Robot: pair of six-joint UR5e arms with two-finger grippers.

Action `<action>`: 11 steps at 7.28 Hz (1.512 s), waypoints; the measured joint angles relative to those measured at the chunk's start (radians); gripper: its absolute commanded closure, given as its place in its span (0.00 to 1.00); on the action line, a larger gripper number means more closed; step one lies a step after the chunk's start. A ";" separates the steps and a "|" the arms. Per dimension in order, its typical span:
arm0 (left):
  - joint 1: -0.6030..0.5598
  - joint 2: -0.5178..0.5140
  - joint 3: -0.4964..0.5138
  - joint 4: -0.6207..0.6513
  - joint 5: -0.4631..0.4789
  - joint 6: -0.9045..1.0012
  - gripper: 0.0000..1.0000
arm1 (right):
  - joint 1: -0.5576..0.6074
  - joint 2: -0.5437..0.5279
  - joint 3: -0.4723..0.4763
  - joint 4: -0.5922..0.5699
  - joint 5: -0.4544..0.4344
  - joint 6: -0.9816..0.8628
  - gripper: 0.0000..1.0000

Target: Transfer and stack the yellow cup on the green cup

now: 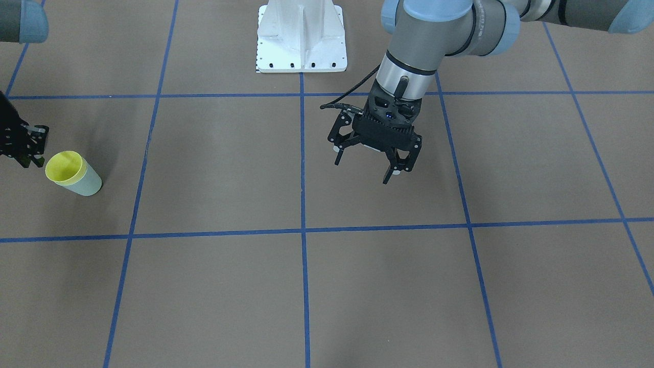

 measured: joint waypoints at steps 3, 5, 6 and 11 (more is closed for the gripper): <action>-0.001 0.000 0.002 0.000 0.001 0.000 0.00 | 0.004 0.004 0.002 -0.001 0.000 0.008 0.01; -0.041 0.003 0.040 0.003 0.000 0.035 0.00 | 0.056 0.004 -0.001 -0.004 0.036 -0.005 0.01; -0.080 0.005 0.063 0.022 -0.002 0.101 0.00 | 0.102 0.003 -0.012 -0.008 0.077 -0.040 0.01; -0.458 0.074 0.137 0.298 -0.175 0.638 0.00 | 0.398 -0.031 -0.183 -0.014 0.234 -0.473 0.01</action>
